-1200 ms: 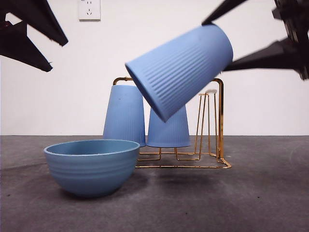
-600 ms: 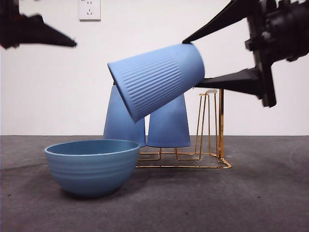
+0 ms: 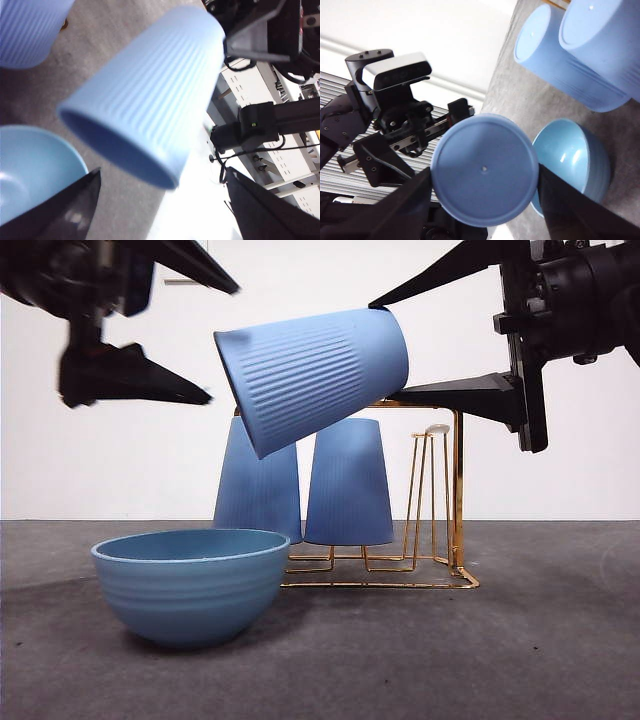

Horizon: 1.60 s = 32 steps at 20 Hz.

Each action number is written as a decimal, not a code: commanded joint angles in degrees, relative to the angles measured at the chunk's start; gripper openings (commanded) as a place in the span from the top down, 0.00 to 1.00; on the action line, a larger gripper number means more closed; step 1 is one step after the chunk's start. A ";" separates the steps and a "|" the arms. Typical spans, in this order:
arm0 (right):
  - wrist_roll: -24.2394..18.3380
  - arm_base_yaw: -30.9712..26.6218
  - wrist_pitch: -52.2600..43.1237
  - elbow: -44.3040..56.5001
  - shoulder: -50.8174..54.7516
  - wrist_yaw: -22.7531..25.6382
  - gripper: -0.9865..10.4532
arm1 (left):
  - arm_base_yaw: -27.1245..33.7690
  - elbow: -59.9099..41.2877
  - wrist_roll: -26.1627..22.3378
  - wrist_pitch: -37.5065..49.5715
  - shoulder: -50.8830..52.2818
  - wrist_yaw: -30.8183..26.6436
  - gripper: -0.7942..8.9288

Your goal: Right arm lift cup from the cupboard, then place it on the right of the bowl

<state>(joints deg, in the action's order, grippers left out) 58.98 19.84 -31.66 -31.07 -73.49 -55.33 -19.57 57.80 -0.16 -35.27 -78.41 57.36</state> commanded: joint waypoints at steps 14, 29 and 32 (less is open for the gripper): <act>-0.87 1.42 0.44 -0.26 -0.37 0.04 0.67 | -3.21 1.07 4.48 7.56 -2.03 0.61 0.76; -13.94 1.31 9.27 -0.26 -0.37 -0.04 0.52 | -4.09 1.07 1.18 7.41 -1.99 0.96 0.91; -16.06 1.20 9.70 -0.26 -0.37 0.42 0.51 | -4.98 1.07 0.39 6.43 -1.99 1.01 0.91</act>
<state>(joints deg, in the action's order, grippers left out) 45.76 20.93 -21.63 -31.07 -73.23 -55.11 -24.03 57.82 1.91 -28.91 -79.68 57.47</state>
